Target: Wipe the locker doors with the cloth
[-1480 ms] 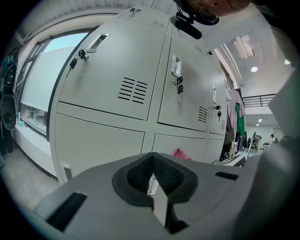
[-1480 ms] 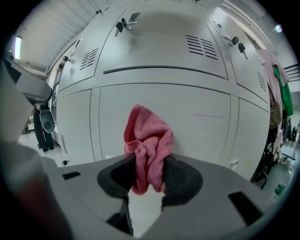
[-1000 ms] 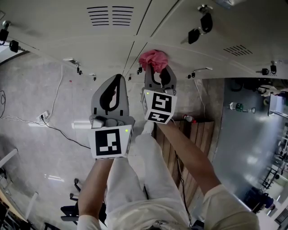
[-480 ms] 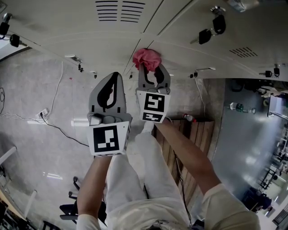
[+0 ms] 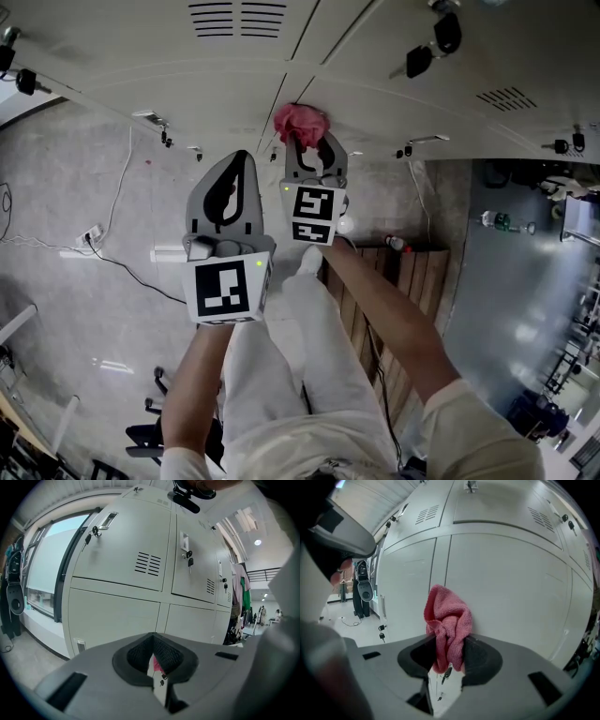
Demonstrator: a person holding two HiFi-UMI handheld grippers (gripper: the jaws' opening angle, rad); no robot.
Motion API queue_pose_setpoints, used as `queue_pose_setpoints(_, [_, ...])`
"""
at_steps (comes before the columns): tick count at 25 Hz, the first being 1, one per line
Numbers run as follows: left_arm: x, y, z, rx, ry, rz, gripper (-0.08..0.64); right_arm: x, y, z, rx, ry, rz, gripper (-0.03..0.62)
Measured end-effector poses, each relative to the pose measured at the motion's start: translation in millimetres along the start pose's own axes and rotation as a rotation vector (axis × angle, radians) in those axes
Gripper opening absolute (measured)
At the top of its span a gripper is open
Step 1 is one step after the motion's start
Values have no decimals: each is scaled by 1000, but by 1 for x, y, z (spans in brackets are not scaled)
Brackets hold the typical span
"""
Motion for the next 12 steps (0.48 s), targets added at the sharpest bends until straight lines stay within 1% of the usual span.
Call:
queue_pose_setpoints(2, [1, -1, 1, -2, -1, -6, 3, 2, -8, -4, -23, 3, -22, 143])
queue_pose_setpoints(12, [12, -8, -3, -17, -15, -18, 3, 9, -11, -5, -35, 25, -21, 143])
Point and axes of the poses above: the fingertips, and each gripper's own axes: z backward along the fingers, x to its right, y out of its top, the point moved 2 cm from there along z, backward along the fingers, and after that the axes turned 4 degrees about y, right-handed, at the moved point
